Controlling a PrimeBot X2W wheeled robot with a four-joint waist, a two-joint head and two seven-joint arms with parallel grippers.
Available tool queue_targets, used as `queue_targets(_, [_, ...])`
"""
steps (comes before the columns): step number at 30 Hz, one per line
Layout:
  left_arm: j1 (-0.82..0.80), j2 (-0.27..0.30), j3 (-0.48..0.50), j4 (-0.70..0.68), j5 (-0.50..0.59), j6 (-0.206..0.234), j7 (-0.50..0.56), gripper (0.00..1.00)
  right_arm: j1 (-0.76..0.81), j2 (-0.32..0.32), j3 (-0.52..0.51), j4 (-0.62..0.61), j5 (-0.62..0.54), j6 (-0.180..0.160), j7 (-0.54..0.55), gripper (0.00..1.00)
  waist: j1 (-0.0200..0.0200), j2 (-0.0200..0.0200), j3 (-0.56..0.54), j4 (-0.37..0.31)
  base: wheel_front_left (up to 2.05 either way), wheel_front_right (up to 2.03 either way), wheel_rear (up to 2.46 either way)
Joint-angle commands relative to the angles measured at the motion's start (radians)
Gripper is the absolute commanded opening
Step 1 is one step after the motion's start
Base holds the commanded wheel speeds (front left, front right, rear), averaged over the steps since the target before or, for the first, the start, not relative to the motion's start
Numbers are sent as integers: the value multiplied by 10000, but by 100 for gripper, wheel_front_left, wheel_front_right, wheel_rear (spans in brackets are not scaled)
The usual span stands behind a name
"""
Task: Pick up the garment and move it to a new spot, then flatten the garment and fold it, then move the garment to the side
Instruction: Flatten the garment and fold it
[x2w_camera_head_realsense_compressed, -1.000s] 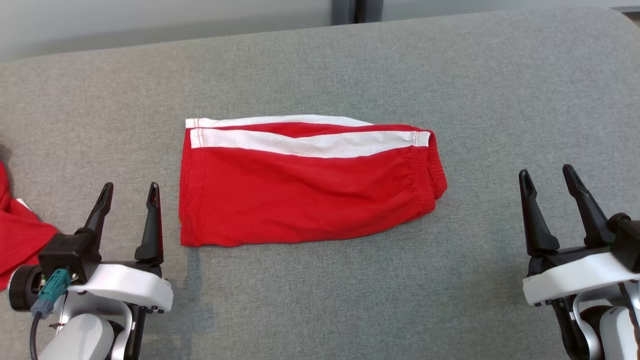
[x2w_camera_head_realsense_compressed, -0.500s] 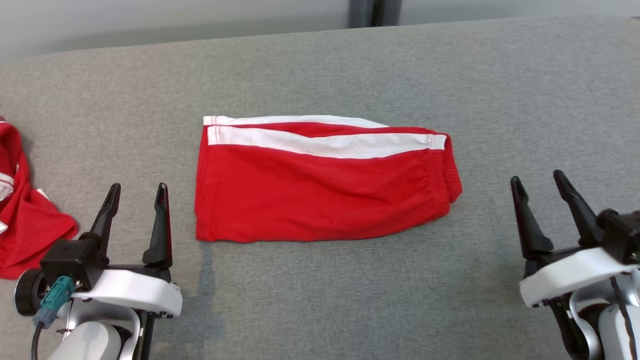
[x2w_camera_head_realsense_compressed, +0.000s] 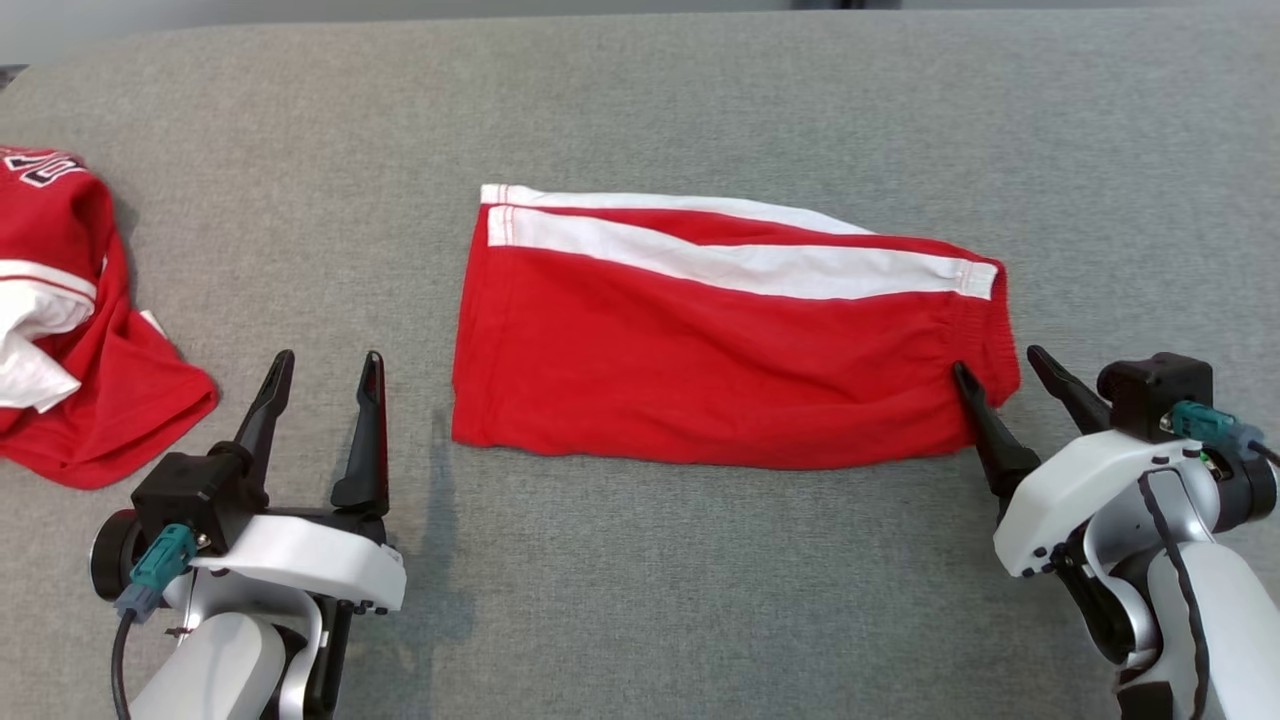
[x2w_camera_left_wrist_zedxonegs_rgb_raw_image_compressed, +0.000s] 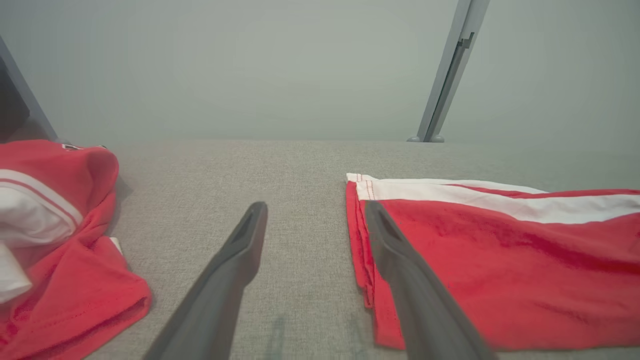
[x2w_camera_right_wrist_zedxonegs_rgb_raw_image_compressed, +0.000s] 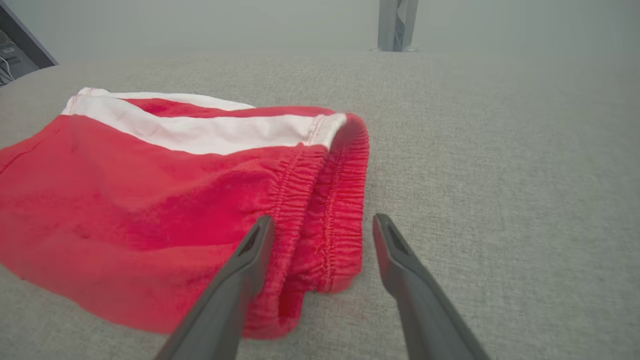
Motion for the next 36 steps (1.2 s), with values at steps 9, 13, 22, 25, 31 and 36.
queue_targets(9, [-439,-231,14,402,-22,-242,-195,100,-595,-48,-20,1525,432,-1,71,100,0,-1,330,251,0,0,0])
queue_targets(13, [-563,-252,40,442,50,-256,-253,100,-749,3,415,1885,896,1,67,40,0,-1,429,219,0,0,0])
queue_targets(22, [-547,-219,189,490,-70,-246,-264,100,-871,-343,338,1857,1736,-14,-224,0,0,-1,537,-89,0,0,0])
queue_targets(25, [-504,-178,240,470,-68,-171,-280,100,-560,-612,-45,1689,1967,-14,-260,0,0,-1,501,-230,0,0,0])
queue_targets(31, [-439,-67,285,335,-23,-85,-265,100,22,-1054,-1208,1305,2334,-5,-102,0,0,-1,429,-526,0,0,0])
queue_targets(36, [-401,-8,268,224,-33,-43,-191,100,-61,-714,-1212,512,3034,1,328,0,0,-1,354,-784,0,0,0])
